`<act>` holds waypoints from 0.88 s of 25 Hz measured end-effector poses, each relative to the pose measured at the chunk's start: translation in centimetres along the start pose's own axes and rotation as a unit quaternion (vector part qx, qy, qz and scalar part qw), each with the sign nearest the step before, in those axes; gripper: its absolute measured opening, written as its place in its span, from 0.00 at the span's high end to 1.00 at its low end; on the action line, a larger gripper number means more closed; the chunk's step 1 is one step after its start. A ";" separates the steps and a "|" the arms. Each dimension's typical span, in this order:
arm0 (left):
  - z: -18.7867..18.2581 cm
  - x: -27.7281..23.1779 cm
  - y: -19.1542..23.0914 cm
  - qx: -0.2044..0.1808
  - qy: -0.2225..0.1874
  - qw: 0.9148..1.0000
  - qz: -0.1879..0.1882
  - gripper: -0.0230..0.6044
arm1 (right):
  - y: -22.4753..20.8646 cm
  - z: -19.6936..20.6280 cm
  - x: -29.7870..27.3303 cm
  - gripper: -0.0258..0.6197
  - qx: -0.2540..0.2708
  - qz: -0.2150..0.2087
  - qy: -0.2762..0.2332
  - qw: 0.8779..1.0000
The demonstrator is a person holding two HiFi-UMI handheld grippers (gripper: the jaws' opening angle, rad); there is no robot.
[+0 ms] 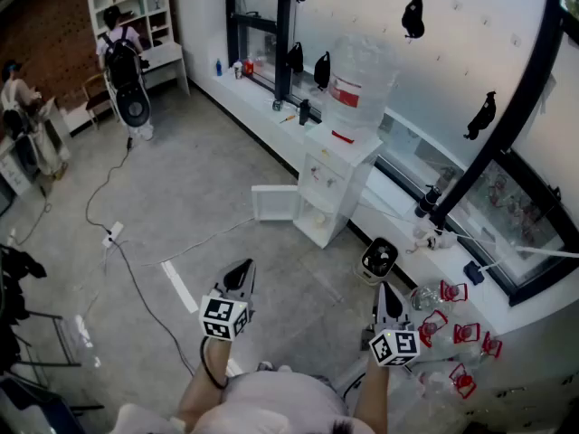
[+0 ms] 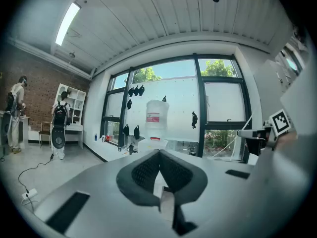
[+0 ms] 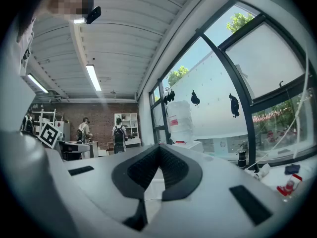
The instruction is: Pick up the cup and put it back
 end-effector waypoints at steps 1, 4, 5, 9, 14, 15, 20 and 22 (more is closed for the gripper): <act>0.1 0.1 0.0 -0.001 0.002 1.000 0.001 0.92 | 0.1 0.0 0.1 0.94 -0.001 0.000 0.000 1.000; 0.3 0.2 -0.2 -0.001 0.005 1.000 0.002 0.92 | 0.3 -0.1 0.2 0.93 -0.002 -0.002 0.001 1.000; 0.3 0.3 -0.3 0.000 0.005 1.000 0.002 0.92 | 0.3 0.0 0.3 0.93 -0.002 -0.003 0.001 1.000; 0.5 0.3 -0.4 0.002 0.003 1.000 0.004 0.92 | 0.5 0.1 0.4 0.94 0.000 -0.006 0.002 1.000; 0.8 0.4 -0.6 0.005 0.007 1.000 0.006 0.92 | 0.7 0.3 0.7 0.94 0.000 -0.006 0.005 1.000; 0.9 0.4 -0.7 0.005 0.009 1.000 0.007 0.92 | 0.7 0.3 0.7 0.94 0.000 -0.006 0.006 1.000; 1.4 0.5 -1.1 0.004 0.016 1.000 0.010 0.92 | 0.7 0.5 1.0 0.93 -0.004 -0.004 0.002 1.000; 1.5 0.6 -1.1 0.007 0.017 1.000 0.009 0.92 | 0.7 0.5 1.1 0.93 -0.009 -0.006 -0.002 1.000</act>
Point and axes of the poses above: the fingertips, and each gripper's own axes: x backward along the fingers, y to its left, z out of its underside, the point moved 3 cm from there along x, backward along the fingers, and after that the axes turned 14 degrees about y, right-handed, at the moved point
